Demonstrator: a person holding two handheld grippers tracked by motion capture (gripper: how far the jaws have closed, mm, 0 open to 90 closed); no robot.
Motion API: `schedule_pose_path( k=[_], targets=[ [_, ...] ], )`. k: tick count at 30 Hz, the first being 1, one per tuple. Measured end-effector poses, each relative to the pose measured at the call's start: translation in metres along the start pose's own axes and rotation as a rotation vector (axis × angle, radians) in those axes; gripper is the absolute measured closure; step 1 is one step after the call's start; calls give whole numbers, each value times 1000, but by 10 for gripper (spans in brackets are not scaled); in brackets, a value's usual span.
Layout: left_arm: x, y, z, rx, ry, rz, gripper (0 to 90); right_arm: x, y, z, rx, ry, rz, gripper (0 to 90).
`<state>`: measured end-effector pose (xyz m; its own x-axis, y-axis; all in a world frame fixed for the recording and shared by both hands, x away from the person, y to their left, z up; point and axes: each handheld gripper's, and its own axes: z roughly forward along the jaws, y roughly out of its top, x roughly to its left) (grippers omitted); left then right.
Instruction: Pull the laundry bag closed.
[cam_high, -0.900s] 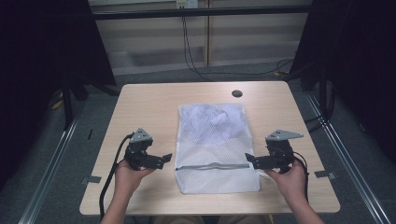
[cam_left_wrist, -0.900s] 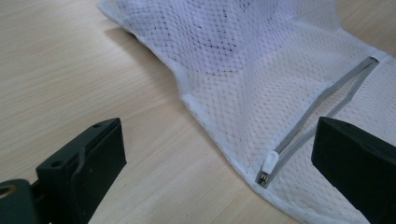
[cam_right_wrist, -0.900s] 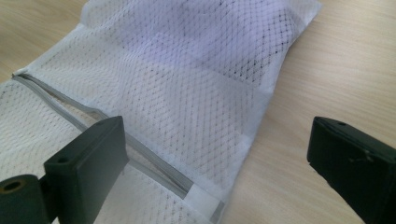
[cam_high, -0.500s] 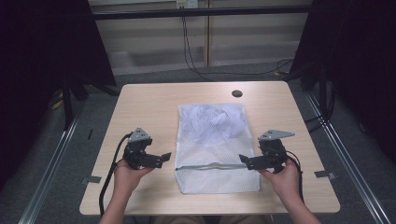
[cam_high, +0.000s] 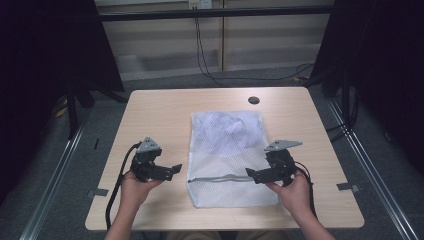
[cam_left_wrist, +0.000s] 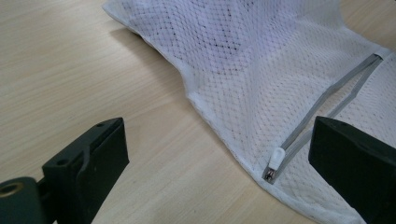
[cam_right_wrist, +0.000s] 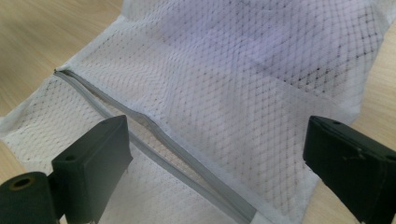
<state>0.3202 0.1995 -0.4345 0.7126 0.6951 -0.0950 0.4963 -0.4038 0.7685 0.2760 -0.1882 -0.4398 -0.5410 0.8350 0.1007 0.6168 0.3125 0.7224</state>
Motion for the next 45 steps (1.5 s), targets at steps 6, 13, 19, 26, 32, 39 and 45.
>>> schedule_pose_path(
  k=[6,13,19,26,32,39,45],
  targets=[
    [2,-1,-3,-3,-4,-3,49,8,5,6,0,17,-1,76],
    [4,-2,-7,-8,-1,-7,51,25,12,20,11,51,-12,84],
    [4,-3,-7,-3,-7,-1,53,33,17,27,9,72,-4,90],
    [5,-4,-10,-9,-7,-6,53,48,26,38,18,101,-10,105],
    [5,-5,-9,-1,-13,2,54,57,30,44,14,116,-26,137],
    [7,-5,-12,-7,-7,-5,55,64,34,51,21,149,-18,172],
    [7,-6,-13,-4,-3,-3,56,67,36,60,44,162,-3,196]
  ],
)
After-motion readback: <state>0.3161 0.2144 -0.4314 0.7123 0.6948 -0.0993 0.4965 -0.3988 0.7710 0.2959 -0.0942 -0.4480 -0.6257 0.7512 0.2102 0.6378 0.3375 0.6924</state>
